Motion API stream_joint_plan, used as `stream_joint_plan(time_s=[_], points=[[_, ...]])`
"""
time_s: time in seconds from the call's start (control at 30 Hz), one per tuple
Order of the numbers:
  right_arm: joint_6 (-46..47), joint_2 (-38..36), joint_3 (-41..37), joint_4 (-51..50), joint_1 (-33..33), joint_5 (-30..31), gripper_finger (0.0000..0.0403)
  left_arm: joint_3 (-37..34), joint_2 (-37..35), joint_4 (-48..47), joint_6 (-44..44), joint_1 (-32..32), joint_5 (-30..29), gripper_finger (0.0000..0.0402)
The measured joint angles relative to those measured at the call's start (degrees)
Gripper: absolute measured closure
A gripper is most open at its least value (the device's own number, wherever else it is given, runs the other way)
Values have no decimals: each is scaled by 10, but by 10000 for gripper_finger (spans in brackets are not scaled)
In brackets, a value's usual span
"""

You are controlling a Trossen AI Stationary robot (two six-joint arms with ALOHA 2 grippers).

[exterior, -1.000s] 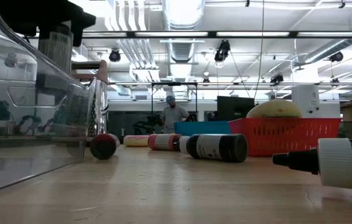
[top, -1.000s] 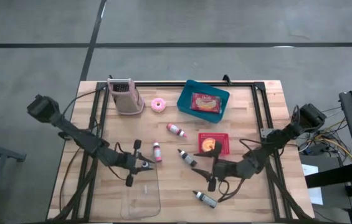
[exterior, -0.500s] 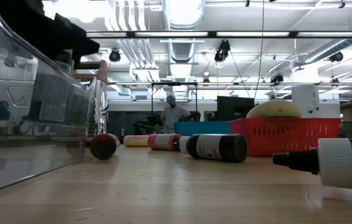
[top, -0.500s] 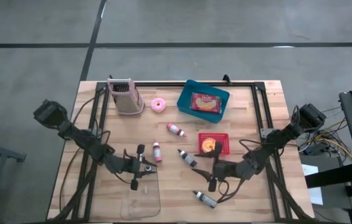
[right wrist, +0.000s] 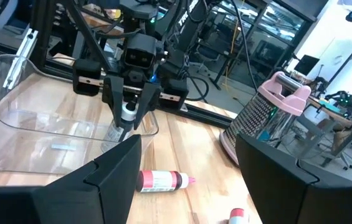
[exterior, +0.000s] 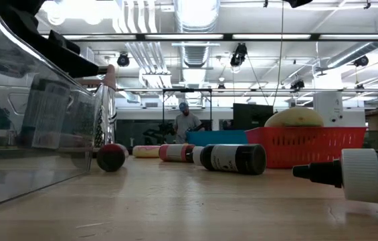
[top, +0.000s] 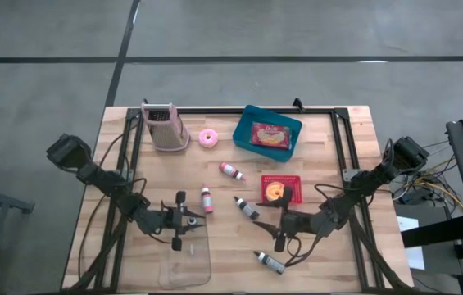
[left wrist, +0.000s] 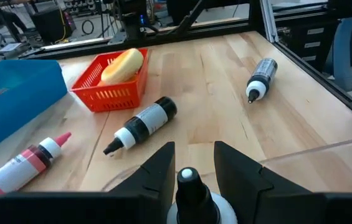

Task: Pick & Place Food Item
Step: Put the middle black food coloring bottle into the transparent bin

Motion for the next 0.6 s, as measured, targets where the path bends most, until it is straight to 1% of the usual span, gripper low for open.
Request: stream_joint_plan(time_s=[0.27,0.5,0.6], points=[[-1,0,0,0,0,0,150,-7,20,15,-22,-15,-14,302],[-2,0,0,0,0,0,152,-8,23,17,-33,-29,-18,302],[-2,0,0,0,0,0,152,-8,23,17,-33,-41,-32,302]])
